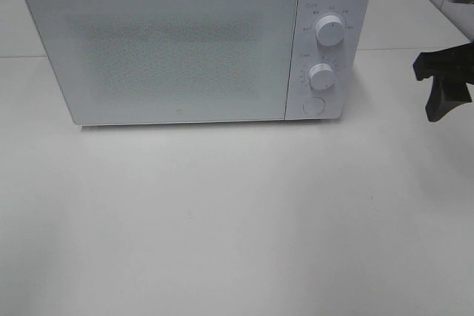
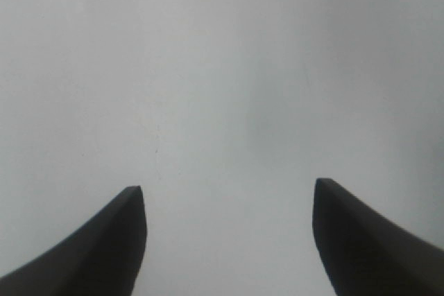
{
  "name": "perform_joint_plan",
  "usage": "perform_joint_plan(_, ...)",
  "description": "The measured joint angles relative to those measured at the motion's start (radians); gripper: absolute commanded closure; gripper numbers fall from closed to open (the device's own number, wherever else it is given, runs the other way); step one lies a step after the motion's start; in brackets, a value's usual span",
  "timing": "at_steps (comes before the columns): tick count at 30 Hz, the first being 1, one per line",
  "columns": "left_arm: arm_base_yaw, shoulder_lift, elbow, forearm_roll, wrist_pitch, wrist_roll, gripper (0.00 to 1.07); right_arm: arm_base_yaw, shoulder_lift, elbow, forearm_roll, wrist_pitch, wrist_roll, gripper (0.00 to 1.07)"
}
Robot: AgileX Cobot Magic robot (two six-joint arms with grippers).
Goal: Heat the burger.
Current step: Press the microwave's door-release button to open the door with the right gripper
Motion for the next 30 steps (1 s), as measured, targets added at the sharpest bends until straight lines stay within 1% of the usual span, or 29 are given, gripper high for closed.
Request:
perform_joint_plan(1, 0.0, 0.0, 0.0, 0.0, 0.0, 0.0, 1.06, 0.0, -0.059, 0.025, 0.0, 0.013, 0.0, 0.43)
perform_joint_plan(2, 0.0, 0.0, 0.0, 0.0, 0.0, 0.0, 1.06, 0.0, -0.059, 0.025, 0.0, 0.013, 0.0, 0.43)
perform_joint_plan(4, 0.0, 0.0, 0.0, 0.0, 0.0, 0.0, 1.06, 0.0, -0.157, 0.063, 0.0, 0.034, -0.001, 0.43)
perform_joint_plan(5, 0.0, 0.0, 0.0, 0.0, 0.0, 0.0, 1.06, 0.0, -0.157, 0.063, 0.0, 0.034, -0.001, 0.43)
perform_joint_plan(6, 0.0, 0.0, 0.0, 0.0, 0.0, 0.0, 1.06, 0.0, -0.23, 0.093, 0.0, 0.066, -0.008, 0.43)
perform_joint_plan(8, 0.0, 0.0, 0.0, 0.0, 0.0, 0.0, 1.06, 0.0, -0.259, 0.108, 0.0, 0.08, -0.012, 0.43)
perform_joint_plan(9, 0.0, 0.0, 0.0, 0.0, 0.0, 0.0, 1.06, 0.0, -0.329, 0.141, 0.0, 0.111, -0.018, 0.43)
perform_joint_plan(11, 0.0, 0.0, 0.0, 0.0, 0.0, 0.0, 1.06, 0.0, -0.358, 0.156, 0.0, 0.125, -0.018, 0.43)
perform_joint_plan(12, 0.0, 0.0, 0.0, 0.0, 0.0, 0.0, 1.06, 0.0, -0.423, 0.189, 0.0, 0.149, -0.019, 0.43)
perform_joint_plan(13, 0.0, 0.0, 0.0, 0.0, 0.0, 0.0, 1.06, 0.0, -0.423, 0.189, 0.0, 0.149, -0.019, 0.43)
perform_joint_plan(14, 0.0, 0.0, 0.0, 0.0, 0.0, 0.0, 1.06, 0.0, -0.495, 0.224, 0.0, 0.171, -0.02, 0.43)
perform_joint_plan(15, 0.0, 0.0, 0.0, 0.0, 0.0, 0.0, 1.06, 0.0, -0.531, 0.243, 0.0, 0.182, -0.02, 0.43)
perform_joint_plan(16, 0.0, 0.0, 0.0, 0.0, 0.0, 0.0, 1.06, 0.0, -0.531, 0.243, 0.0, 0.182, -0.02, 0.43)
perform_joint_plan(18, 0.0, 0.0, 0.0, 0.0, 0.0, 0.0, 1.06, 0.0, -0.629, 0.3, 0.0, 0.208, -0.024, 0.43)
perform_joint_plan(19, 0.0, 0.0, 0.0, 0.0, 0.0, 0.0, 1.06, 0.0, -0.629, 0.3, 0.0, 0.208, -0.024, 0.43)
perform_joint_plan(21, 0.0, 0.0, 0.0, 0.0, 0.0, 0.0, 1.06, 0.0, -0.727, 0.355, 0.0, 0.225, -0.036, 0.43)
perform_joint_plan(22, 0.0, 0.0, 0.0, 0.0, 0.0, 0.0, 1.06, 0.0, -0.727, 0.355, 0.0, 0.225, -0.036, 0.43)
perform_joint_plan(24, 0.0, 0.0, 0.0, 0.0, 0.0, 0.0, 1.06, 0.0, -0.869, 0.424, 0.003, 0.229, -0.051, 0.43)
perform_joint_plan(25, 0.0, 0.0, 0.0, 0.0, 0.0, 0.0, 1.06, 0.0, -0.869, 0.424, 0.003, 0.229, -0.051, 0.43)
perform_joint_plan(26, 0.0, 0.0, 0.0, 0.0, 0.0, 0.0, 1.06, 0.0, -0.907, 0.439, 0.003, 0.229, -0.051, 0.43)
perform_joint_plan(27, 0.0, 0.0, 0.0, 0.0, 0.0, 0.0, 1.06, 0.0, -0.979, 0.461, 0.003, 0.224, -0.051, 0.43)
perform_joint_plan(30, 0.0, 0.0, 0.0, 0.0, 0.0, 0.0, 1.06, 0.0, -1.018, 0.468, 0.003, 0.219, -0.051, 0.43)
